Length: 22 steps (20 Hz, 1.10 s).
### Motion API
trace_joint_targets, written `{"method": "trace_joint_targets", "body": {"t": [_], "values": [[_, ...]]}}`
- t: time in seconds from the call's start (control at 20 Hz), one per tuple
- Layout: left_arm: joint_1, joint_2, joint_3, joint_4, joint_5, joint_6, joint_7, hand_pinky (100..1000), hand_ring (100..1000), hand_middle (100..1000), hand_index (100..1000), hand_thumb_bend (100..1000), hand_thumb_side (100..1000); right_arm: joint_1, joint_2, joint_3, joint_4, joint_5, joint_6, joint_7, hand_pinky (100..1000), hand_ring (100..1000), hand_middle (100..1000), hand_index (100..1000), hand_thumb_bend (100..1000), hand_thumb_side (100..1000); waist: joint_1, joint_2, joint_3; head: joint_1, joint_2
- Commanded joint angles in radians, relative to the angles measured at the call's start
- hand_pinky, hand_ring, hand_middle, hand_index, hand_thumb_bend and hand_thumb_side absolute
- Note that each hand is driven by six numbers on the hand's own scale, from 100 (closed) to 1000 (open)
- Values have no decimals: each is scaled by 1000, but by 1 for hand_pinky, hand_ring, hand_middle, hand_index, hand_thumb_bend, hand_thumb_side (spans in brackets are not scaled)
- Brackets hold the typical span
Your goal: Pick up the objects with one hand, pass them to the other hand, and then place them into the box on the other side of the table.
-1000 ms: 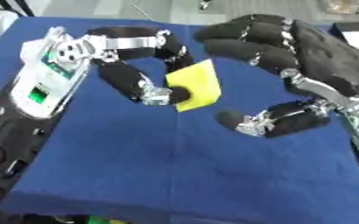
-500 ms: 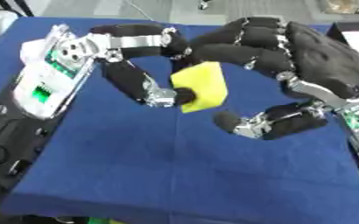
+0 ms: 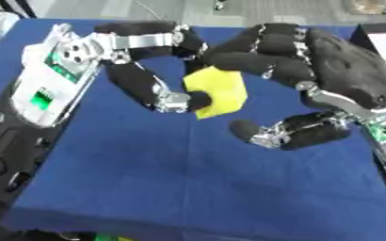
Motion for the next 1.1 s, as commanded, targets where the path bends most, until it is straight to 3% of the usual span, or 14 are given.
{"method": "trace_joint_targets", "body": {"t": [0.05, 1.1], "values": [[-21, 11, 16, -19, 15, 12, -3, 678, 451, 389, 641, 100, 524, -11, -9, -7, -2, 10, -5, -7, 763, 755, 849, 974, 238, 118, 1, -17, 1, 0, 6], [-23, 10, 14, -36, 26, 29, -24, 676, 450, 387, 639, 100, 522, -5, -6, -10, -14, 142, 44, -23, 721, 720, 818, 956, 227, 100, -1, -19, 4, -1, 6]]}}
